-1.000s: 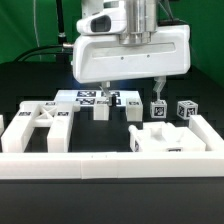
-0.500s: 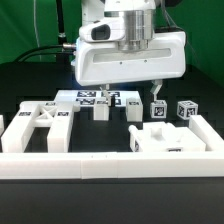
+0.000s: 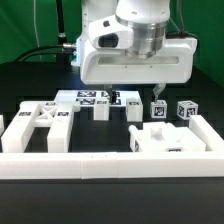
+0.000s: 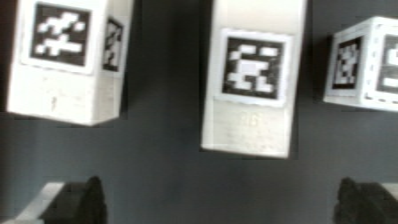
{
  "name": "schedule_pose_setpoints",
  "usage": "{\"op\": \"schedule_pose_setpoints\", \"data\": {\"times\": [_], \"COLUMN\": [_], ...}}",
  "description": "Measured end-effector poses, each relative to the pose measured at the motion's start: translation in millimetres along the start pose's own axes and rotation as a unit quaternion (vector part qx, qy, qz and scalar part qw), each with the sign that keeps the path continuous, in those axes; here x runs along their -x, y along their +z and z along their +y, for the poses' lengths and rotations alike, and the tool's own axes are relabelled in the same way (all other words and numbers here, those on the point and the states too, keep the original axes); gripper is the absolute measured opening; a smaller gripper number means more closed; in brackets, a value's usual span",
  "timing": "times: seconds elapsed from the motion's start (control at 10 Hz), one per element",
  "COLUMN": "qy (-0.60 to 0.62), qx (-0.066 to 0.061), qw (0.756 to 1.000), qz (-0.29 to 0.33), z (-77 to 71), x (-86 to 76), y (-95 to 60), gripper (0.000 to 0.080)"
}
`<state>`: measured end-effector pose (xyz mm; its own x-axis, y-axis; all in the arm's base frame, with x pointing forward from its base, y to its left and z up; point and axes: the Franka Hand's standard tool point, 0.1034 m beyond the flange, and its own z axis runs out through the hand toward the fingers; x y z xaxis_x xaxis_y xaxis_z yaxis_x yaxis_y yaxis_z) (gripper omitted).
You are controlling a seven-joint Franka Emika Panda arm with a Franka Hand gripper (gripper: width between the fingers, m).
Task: Assemble chair
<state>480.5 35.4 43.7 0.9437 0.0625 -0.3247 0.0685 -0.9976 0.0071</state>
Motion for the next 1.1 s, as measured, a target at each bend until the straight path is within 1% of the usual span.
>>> {"op": "schedule_pose_setpoints", "data": {"times": [0.1, 0.2, 0.4, 0.5, 0.6, 0.7, 0.8, 0.9, 1.0, 1.1], "qy": [-0.001, -0.001, 0.002, 0.013, 0.02, 0.025, 0.023, 0.021, 0.021, 0.021], "qx": [0.0, 0.001, 0.0, -0.016, -0.028, -0.042, -0.042, -0.043, -0.043, -0.043], "qw": [1.0, 0.998, 0.992, 0.984, 0.977, 0.971, 0.963, 0.954, 0.955, 0.956], "qz": [-0.019, -0.062, -0.125, -0.177, -0.212, -0.234, -0.264, -0.295, -0.293, -0.291], "z": [-0.7, -0.3, -1.0, -7.2, -14.1, -21.7, -22.1, -21.6, -21.7, -21.6], "x": [-1.4, 3.4, 3.8, 7.6, 3.0, -1.9, -1.8, 0.5, -3.5, -3.9], "y": [0.2, 1.9, 3.2, 2.7, 2.2, 5.0, 9.8, 11.3, 13.5, 14.4], "gripper": [0.0649, 0.0649, 0.0649, 0.0649, 0.0649, 0.0649, 0.0649, 0.0649, 0.0649, 0.0649]}}
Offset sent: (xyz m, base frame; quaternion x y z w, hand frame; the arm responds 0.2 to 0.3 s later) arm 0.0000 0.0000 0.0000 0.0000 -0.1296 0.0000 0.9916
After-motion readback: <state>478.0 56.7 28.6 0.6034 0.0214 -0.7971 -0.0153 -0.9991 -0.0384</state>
